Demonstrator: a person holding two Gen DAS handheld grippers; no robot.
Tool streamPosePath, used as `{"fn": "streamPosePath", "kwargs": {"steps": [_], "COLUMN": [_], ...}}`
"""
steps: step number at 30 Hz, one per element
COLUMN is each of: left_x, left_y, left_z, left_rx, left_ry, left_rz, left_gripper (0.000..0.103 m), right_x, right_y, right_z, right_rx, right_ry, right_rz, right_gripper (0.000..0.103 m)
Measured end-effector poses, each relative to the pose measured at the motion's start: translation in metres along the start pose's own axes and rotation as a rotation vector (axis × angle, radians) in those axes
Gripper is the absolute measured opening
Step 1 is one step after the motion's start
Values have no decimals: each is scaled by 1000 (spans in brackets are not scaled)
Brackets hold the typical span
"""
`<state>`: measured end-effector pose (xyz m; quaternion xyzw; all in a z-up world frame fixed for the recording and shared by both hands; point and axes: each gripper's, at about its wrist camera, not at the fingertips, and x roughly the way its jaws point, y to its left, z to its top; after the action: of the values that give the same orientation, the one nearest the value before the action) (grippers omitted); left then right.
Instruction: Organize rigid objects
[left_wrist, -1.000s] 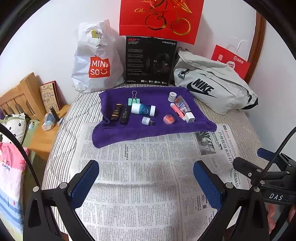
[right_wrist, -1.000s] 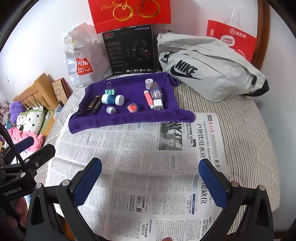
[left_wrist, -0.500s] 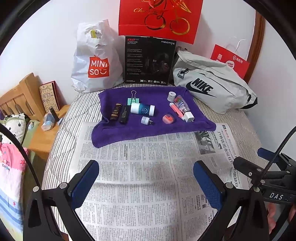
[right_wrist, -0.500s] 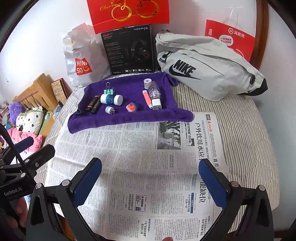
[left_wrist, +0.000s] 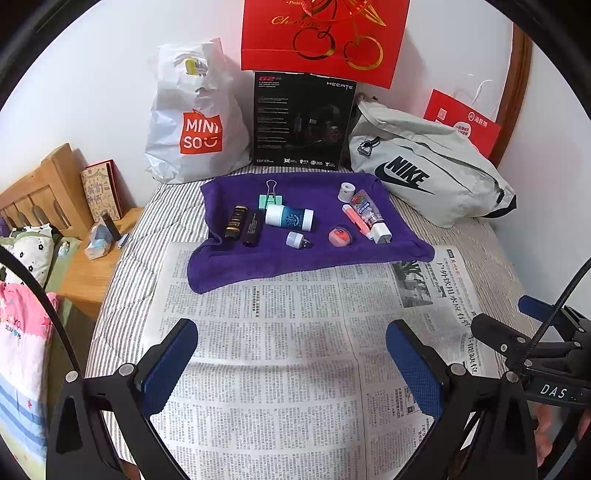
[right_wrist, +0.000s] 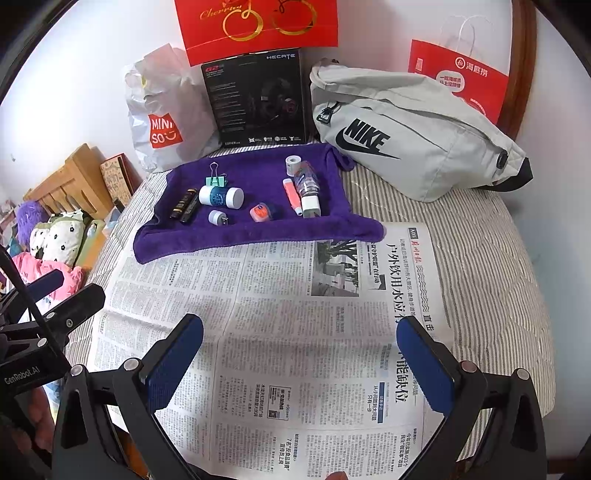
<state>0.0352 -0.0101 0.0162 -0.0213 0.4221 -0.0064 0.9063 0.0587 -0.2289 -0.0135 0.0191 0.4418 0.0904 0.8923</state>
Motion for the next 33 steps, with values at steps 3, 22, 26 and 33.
{"fn": "streamPosePath", "kwargs": {"steps": [3,22,26,33], "left_x": [0,0,0,1], "left_y": [1,0,0,0], "left_z": [0,-1,-1,-4], "left_rx": [0,-3,-2,1], "left_ry": [2,5,6,9], "left_rz": [4,11,10,10], "left_gripper": [103,103,103,103], "right_x": [0,0,0,0], "right_y": [0,2,0,-3], "right_z": [-1,-2,-2,-2], "right_rx": [-1,-27,-25,-19], "right_ry": [1,11,13,11], "right_rz": [-3,-19,-20,-22], "right_gripper": [103,103,103,103]}}
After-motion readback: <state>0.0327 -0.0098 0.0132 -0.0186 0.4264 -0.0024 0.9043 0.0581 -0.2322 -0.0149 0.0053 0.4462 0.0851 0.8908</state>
